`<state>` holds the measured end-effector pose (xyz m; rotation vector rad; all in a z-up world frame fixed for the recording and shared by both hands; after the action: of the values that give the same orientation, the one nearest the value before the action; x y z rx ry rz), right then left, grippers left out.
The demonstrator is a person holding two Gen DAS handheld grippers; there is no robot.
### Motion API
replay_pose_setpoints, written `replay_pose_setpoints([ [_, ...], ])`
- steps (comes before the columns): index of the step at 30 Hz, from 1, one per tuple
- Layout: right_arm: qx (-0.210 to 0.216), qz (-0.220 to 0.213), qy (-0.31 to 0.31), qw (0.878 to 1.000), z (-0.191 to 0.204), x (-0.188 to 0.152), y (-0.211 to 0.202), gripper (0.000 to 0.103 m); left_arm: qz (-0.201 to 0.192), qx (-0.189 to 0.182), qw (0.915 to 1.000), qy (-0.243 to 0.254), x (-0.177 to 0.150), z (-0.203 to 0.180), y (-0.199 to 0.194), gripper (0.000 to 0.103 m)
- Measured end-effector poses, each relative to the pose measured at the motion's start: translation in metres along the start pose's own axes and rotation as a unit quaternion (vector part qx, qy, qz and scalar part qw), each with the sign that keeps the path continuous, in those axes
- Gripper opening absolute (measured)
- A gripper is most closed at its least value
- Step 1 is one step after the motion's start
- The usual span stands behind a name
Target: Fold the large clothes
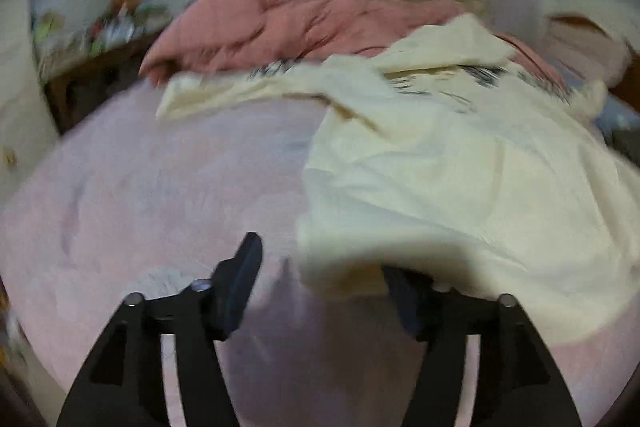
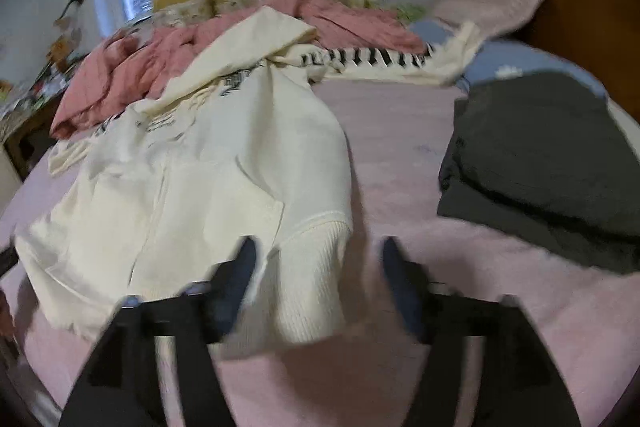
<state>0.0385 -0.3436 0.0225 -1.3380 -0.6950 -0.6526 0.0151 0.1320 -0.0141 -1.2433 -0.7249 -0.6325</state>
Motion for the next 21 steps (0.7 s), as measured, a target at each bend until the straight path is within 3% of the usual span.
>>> replay_pose_setpoints([
  [3, 0.021, -0.001, -0.074, 0.997, 0.009, -0.014, -0.019, 0.075, -0.041, 0.027, 0.994, 0.097, -0.012, -0.028, -0.017, 0.086],
  [4, 0.036, 0.005, -0.108, 0.994, 0.015, -0.021, -0.023, 0.077, -0.048, 0.045, 0.9896, 0.128, -0.014, -0.038, -0.017, 0.087],
  [6, 0.035, 0.008, -0.147, 0.988, 0.023, -0.031, -0.025, 0.08, -0.051, 0.084, 0.9818, 0.163, -0.016, -0.053, -0.008, 0.087],
  [8, 0.009, 0.036, -0.167, 0.985, 0.027, -0.037, -0.012, 0.081, -0.047, 0.107, 0.9795, 0.164, -0.011, -0.057, 0.005, 0.068],
  [10, -0.014, 0.059, -0.162, 0.985, 0.027, -0.036, 0.006, 0.081, -0.062, 0.119, 0.9818, 0.134, 0.004, -0.053, 0.007, 0.018],
  [11, -0.03, 0.056, -0.151, 0.987, 0.027, -0.032, 0.012, 0.081, -0.072, 0.11, 0.9854, 0.107, 0.012, -0.046, 0.005, 0.012],
  [12, -0.039, 0.049, -0.138, 0.988, 0.026, -0.026, 0.017, 0.079, -0.083, 0.088, 0.9908, 0.06, 0.023, -0.033, -0.001, 0.008],
  [14, -0.048, 0.03, -0.092, 0.994, 0.018, -0.007, 0.024, 0.063, -0.086, 0.031, 0.9953, -0.034, 0.038, -0.006, -0.006, 0.007],
  [16, -0.058, 0.004, -0.029, 0.998, 0.001, 0.009, 0.029, 0.045, -0.076, -0.022, 0.9885, -0.129, 0.052, 0.027, -0.008, 0.007],
  [17, -0.056, 0.0, 0.0, 0.998, -0.006, 0.014, 0.031, 0.037, -0.073, -0.022, 0.9858, -0.15, 0.055, 0.036, -0.009, 0.007],
  [18, -0.055, 0.001, 0.023, 0.998, -0.014, 0.017, 0.034, 0.015, -0.073, -0.01, 0.9839, -0.163, 0.061, 0.046, -0.009, 0.007],
  [19, -0.058, 0.005, 0.044, 0.997, -0.022, 0.02, 0.036, 0.009, -0.076, -0.005, 0.9831, -0.167, 0.065, 0.051, -0.011, 0.007],
  [21, -0.068, -0.016, 0.058, 0.996, -0.028, 0.025, 0.024, 0.007, -0.085, 0.01, 0.9826, -0.165, 0.075, 0.058, -0.02, 0.008],
])
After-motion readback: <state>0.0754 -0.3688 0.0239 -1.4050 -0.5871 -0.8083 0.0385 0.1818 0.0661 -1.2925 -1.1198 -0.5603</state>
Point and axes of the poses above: each gripper's, at about its wrist camera, not at the fingertips, and y roughly the way its jaws point, z to its left, x to its top, the point moved 1 cm from there along y, roughly the way its jaws point, and after that the axes turned 6 degrees about x, right-handed, at the moved point
